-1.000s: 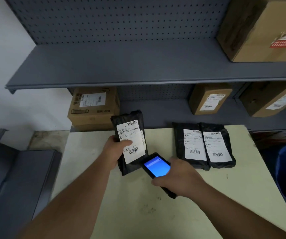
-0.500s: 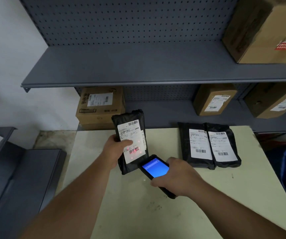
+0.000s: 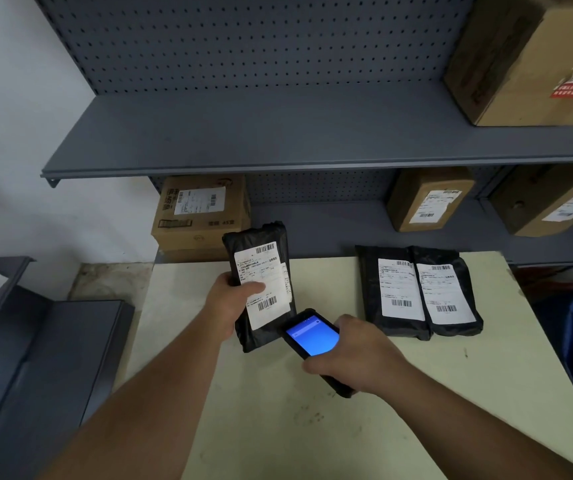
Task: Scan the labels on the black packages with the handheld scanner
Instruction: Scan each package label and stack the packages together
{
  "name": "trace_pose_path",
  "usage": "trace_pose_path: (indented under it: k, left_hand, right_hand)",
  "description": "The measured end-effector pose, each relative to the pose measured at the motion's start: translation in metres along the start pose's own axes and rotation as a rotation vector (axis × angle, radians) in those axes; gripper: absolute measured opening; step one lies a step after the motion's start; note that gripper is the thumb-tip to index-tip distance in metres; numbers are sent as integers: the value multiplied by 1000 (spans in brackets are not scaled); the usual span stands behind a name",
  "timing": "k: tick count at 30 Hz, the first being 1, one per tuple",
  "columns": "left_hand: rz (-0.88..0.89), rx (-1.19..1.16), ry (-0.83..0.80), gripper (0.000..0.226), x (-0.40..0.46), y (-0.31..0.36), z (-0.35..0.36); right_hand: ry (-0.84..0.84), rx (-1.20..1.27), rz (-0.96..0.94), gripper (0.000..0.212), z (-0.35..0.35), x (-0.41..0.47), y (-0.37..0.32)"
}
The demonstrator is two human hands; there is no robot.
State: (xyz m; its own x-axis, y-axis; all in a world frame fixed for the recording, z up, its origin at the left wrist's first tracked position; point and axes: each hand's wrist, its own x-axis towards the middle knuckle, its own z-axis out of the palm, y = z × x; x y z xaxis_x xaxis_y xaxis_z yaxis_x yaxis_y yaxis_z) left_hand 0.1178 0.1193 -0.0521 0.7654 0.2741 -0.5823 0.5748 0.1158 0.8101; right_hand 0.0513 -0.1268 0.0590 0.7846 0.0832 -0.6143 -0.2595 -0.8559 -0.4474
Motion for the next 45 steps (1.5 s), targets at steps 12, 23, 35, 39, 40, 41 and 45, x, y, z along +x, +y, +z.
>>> trace_pose_path:
  k: [12,23,35,39,40,41,45]
  left_hand:
    - [2,23,-36,44,-2,6,47]
    - [-40,-40,-99,33,-16,11,150]
    - [-94,-20,-210,44,-14,-3,261]
    - [-141,-10,-244,37,-14,-7,293]
    - [-160,-6,-249,35,-15,-8,299]
    - [-175,-3,-247,33,-15,-9,305]
    - [-188,36,-217,31,-15,-13,328]
  right_hand:
    - [30,46,46,54,-25,1,33]
    - [84,111,115,53,-66,-1,95]
    - [140,191,192,49,-112,1,167]
    - [155,205,195,48,-125,5,187]
    - [158,211,197,49,-127,6,191]
    - [163,213,198,50,-129,7,195]
    - [169,234,195,55,-135,10,213]
